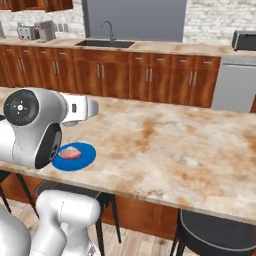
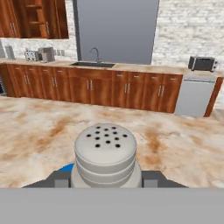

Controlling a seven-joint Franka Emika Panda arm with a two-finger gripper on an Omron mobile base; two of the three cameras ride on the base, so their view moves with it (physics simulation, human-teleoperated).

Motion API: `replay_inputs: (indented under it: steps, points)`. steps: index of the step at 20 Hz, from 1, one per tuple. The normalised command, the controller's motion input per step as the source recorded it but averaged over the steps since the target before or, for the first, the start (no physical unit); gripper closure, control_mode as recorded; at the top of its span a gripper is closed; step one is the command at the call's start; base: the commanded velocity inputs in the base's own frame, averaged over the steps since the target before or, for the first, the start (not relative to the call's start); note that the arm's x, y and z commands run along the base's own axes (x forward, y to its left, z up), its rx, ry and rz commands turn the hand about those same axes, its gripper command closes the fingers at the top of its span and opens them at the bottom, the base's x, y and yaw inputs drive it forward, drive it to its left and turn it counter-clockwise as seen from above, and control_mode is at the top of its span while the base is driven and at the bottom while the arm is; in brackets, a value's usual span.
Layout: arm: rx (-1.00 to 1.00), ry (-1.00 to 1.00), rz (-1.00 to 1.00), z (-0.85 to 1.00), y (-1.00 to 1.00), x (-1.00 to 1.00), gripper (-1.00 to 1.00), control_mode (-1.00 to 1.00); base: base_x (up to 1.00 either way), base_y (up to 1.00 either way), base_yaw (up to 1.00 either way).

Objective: Retrieve the shaker from the cabinet and place it next the steak on a plate on the dining table.

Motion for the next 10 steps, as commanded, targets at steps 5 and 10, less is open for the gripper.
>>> replay_inputs:
  steps: [5, 10]
  points:
    - [0.0, 0.0, 0.0, 0.0, 0.0, 0.0, 1.0, 1.0, 1.0, -0.28, 0.41]
    - [0.0, 0.0, 0.0, 0.0, 0.0, 0.0, 1.0, 1.0, 0.83, -0.04, 0.09]
